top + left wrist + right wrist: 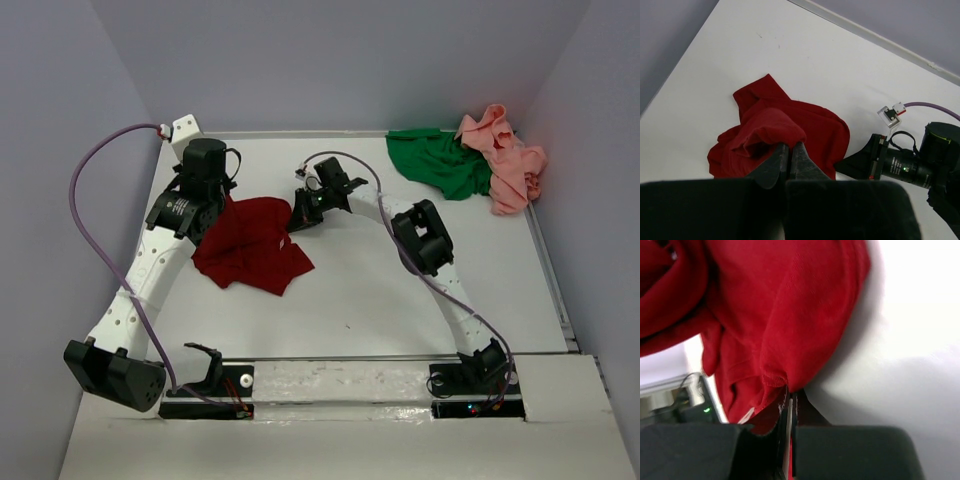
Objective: Fold and stack the t-shirts
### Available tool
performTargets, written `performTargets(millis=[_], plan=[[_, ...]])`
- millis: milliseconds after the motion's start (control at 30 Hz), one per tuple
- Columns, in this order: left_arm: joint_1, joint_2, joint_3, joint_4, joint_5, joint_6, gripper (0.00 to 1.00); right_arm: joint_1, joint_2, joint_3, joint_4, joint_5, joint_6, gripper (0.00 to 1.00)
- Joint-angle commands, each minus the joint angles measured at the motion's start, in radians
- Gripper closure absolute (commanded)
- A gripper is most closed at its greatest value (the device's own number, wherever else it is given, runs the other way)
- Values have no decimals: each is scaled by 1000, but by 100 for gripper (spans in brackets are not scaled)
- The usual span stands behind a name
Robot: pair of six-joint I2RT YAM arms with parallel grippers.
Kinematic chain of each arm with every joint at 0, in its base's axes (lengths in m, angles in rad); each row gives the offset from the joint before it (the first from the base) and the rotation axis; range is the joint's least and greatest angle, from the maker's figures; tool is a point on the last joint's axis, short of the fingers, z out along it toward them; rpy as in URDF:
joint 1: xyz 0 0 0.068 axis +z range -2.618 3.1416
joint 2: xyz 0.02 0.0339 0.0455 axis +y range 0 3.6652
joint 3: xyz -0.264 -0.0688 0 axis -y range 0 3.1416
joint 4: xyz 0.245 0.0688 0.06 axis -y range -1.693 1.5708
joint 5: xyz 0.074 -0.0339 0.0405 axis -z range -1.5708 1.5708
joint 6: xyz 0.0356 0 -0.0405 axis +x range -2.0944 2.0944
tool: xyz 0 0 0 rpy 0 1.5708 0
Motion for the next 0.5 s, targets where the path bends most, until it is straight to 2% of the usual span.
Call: performTargets(millis=[0,233,367,467], plan=[[2,-39,5,14,-35,15,100,9,-8,-4,-14,21,-10,100],[1,-39,-1,20,-36,15,100,-22,-244,-83,-103,149,-85,100],[2,-36,7,15,-45,18,100,-88,-383,-35,-237,203,-145,100],[4,-33,5,21,-38,14,100,-134,-439,73,-361,228,-189,100]])
